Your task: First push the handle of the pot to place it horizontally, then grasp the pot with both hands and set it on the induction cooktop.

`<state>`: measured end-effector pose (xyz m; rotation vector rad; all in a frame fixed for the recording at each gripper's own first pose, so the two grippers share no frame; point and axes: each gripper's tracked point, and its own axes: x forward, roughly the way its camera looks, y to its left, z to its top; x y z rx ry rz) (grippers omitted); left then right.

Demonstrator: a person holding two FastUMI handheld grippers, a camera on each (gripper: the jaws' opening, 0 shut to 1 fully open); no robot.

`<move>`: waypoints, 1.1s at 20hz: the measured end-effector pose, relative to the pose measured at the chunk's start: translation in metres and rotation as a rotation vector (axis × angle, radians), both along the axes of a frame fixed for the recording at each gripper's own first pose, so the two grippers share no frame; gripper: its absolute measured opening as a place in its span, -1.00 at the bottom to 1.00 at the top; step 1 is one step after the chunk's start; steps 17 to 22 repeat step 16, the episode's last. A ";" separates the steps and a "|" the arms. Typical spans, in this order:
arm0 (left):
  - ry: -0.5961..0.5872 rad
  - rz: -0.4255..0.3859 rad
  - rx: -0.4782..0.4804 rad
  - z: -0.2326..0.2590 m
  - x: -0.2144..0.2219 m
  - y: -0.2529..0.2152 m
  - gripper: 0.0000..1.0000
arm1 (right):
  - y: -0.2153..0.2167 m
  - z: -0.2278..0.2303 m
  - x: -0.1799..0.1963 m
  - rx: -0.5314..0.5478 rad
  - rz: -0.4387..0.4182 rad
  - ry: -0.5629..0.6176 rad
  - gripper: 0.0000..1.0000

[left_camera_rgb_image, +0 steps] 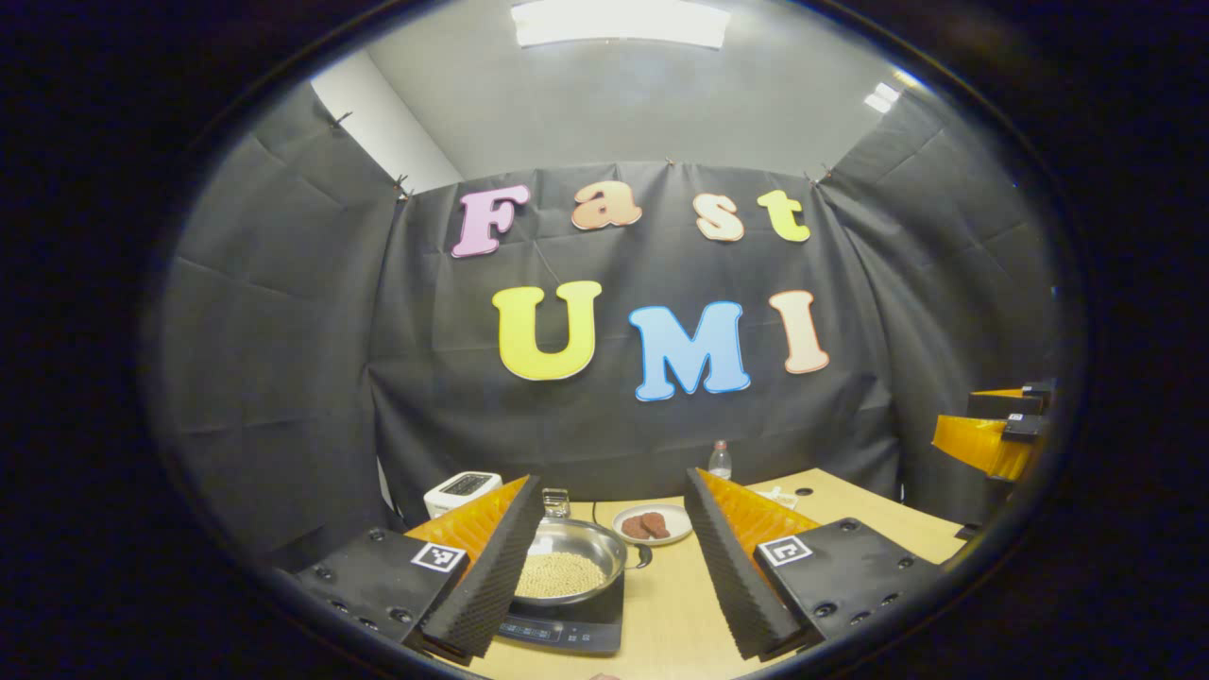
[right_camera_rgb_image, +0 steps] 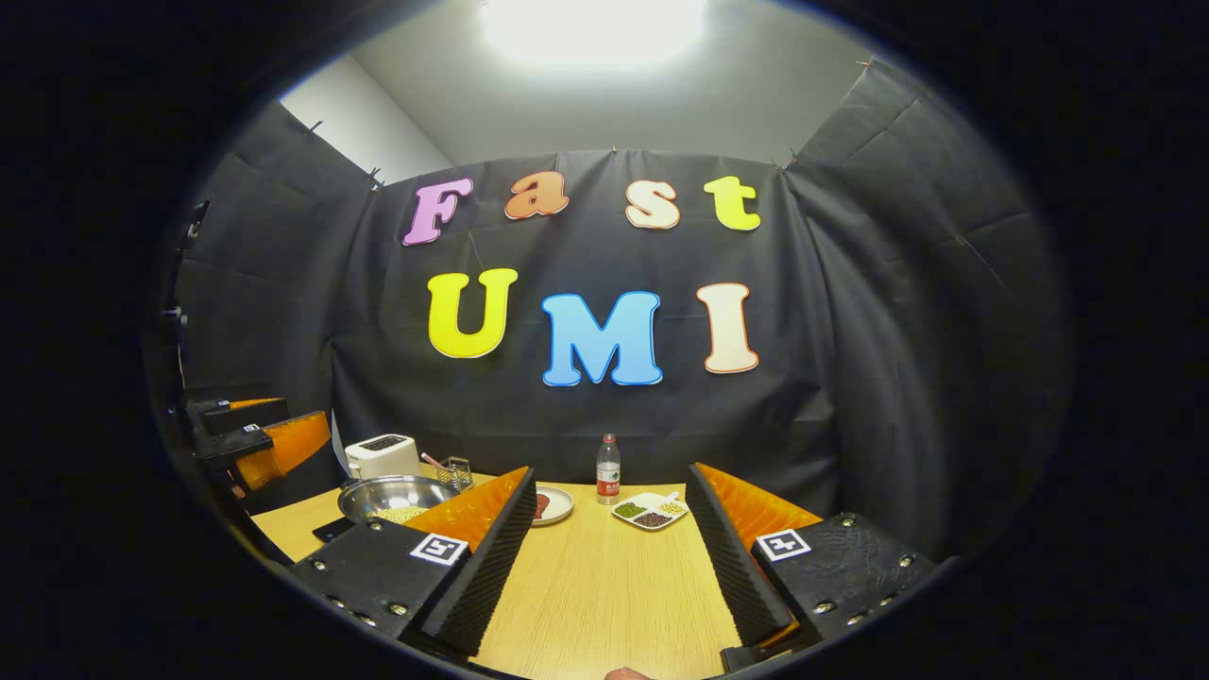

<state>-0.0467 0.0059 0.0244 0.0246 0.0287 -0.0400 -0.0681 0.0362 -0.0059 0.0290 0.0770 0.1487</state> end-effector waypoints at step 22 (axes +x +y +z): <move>-0.037 0.018 0.004 0.013 -0.018 0.033 0.94 | 0.012 0.021 0.008 0.009 -0.028 -0.062 0.92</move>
